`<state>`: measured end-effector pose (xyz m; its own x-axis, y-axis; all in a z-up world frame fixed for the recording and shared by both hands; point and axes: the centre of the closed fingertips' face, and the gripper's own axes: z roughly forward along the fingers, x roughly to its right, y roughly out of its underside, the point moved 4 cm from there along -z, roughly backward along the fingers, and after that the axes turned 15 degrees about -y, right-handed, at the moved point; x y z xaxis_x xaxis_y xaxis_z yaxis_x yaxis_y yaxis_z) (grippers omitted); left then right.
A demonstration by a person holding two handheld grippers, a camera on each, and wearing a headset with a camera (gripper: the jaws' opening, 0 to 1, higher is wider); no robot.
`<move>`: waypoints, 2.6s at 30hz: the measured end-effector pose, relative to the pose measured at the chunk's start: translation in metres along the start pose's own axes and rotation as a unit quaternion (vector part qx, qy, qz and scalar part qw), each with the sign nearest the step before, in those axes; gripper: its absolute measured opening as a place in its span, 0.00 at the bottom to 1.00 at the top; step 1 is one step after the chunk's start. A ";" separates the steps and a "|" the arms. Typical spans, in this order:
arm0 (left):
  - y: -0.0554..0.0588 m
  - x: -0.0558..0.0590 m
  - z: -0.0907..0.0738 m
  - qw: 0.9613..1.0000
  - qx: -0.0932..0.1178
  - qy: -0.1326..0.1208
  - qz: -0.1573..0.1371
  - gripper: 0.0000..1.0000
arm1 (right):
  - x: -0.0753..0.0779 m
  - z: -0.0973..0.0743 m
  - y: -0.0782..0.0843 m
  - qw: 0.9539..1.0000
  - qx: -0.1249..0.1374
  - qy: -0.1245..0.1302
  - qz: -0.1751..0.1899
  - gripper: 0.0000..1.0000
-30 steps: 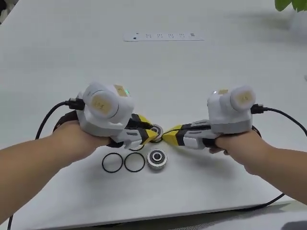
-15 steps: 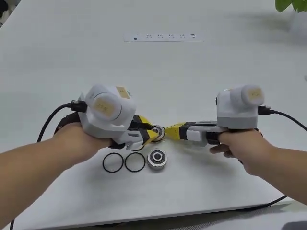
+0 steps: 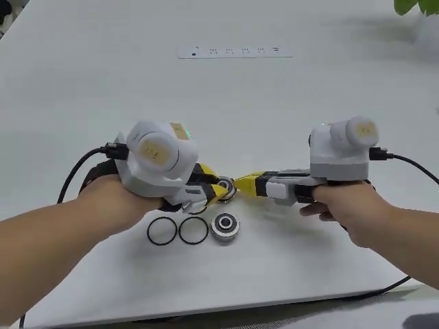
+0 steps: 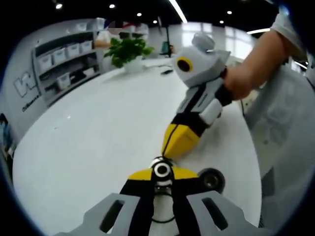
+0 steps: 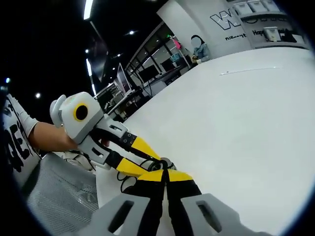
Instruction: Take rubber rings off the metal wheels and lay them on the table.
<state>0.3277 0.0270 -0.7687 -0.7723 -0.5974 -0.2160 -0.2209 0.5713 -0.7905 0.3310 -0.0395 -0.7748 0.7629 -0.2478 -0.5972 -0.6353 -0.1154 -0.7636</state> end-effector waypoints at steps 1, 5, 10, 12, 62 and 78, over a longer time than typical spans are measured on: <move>0.000 0.000 0.000 1.000 0.000 0.000 0.000 0.12 | 0.000 0.000 0.000 1.000 0.000 -0.001 0.000 0.00; 0.000 0.000 0.000 1.000 -0.001 -0.001 0.001 0.12 | -0.002 0.002 -0.001 1.000 -0.004 -0.004 -0.005 0.00; 0.000 0.000 0.000 1.000 -0.001 -0.001 0.001 0.12 | -0.004 0.003 -0.002 1.000 -0.008 -0.010 -0.009 0.00; 0.000 0.000 0.000 1.000 0.000 -0.001 0.001 0.12 | -0.004 0.003 -0.002 1.000 -0.007 -0.012 -0.008 0.00; -0.010 0.000 -0.017 0.999 0.029 0.020 -0.002 0.28 | -0.012 -0.001 -0.018 0.999 0.019 -0.028 -0.022 0.00; -0.013 -0.014 -0.039 0.999 0.047 0.001 -0.012 0.39 | -0.014 -0.003 -0.025 0.999 0.030 -0.034 -0.018 0.00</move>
<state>0.3180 0.0496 -0.7336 -0.7682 -0.6094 -0.1961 -0.1824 0.5020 -0.8454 0.3358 -0.0359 -0.7464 0.7923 -0.1783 -0.5835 -0.6012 -0.0646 -0.7965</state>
